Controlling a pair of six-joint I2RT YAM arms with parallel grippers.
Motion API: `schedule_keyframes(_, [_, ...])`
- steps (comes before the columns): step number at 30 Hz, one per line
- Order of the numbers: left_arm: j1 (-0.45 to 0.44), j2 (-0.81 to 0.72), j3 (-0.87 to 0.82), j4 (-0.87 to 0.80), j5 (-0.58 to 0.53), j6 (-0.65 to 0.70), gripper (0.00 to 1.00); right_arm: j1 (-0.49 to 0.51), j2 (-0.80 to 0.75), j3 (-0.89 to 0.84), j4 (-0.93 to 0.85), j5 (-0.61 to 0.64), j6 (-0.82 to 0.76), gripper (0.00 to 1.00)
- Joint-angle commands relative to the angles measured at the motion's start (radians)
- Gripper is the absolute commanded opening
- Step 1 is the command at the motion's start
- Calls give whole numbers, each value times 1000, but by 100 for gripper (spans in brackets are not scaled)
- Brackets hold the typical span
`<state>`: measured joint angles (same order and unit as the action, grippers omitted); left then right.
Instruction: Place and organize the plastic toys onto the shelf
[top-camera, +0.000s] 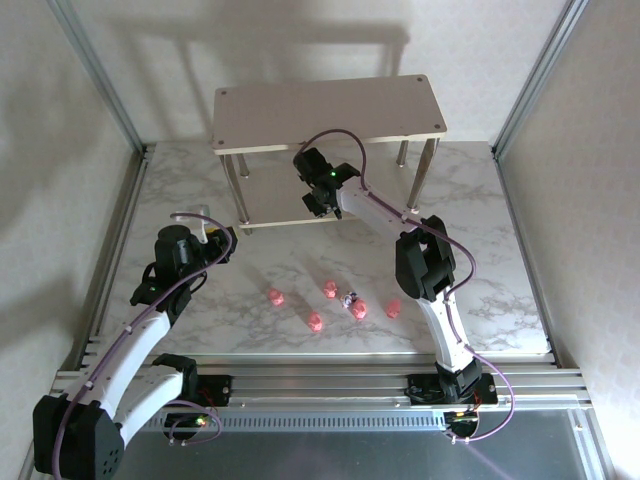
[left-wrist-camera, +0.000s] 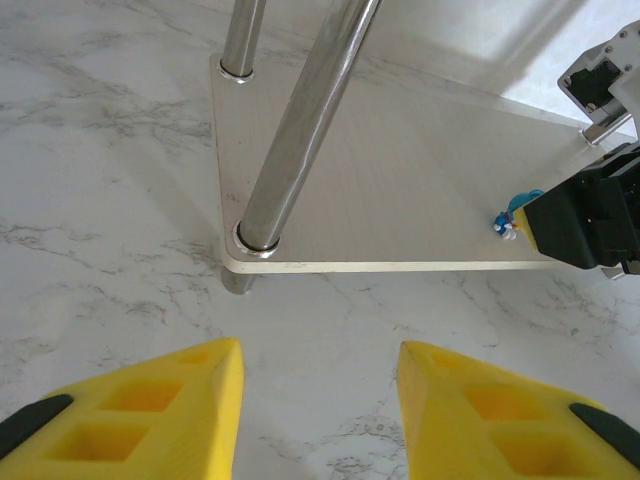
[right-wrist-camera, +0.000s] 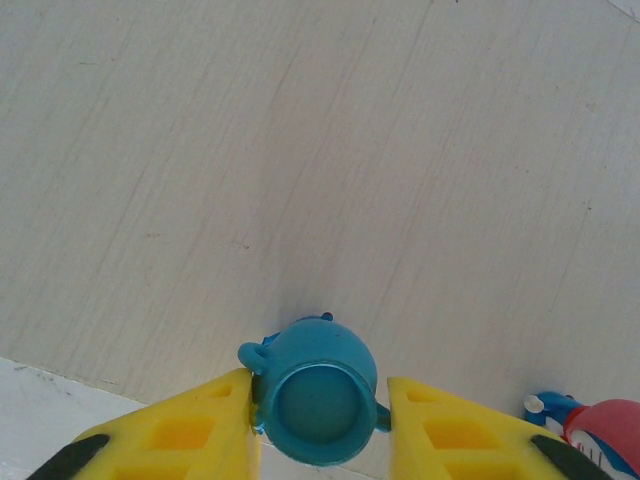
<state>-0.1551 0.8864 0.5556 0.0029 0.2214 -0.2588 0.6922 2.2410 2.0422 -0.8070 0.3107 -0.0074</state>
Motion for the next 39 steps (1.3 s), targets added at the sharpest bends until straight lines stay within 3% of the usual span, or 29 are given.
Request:
schedule_keyframes(1, [11, -8, -3, 7, 3, 3, 45, -26, 29, 22, -9, -26, 26, 35])
schedule_keyframes(5, [12, -7, -5, 8, 0, 3, 45, -29, 29, 22, -6, -26, 30, 40])
schedule_keyframes(27, [11, 1, -8, 9, -13, 6, 45, -43, 22, 11, 9, -34, 41, 44])
schedule_keyframes(39, [12, -1, -6, 9, -14, 7, 44, -48, 1, -12, 30, -43, 59, 55])
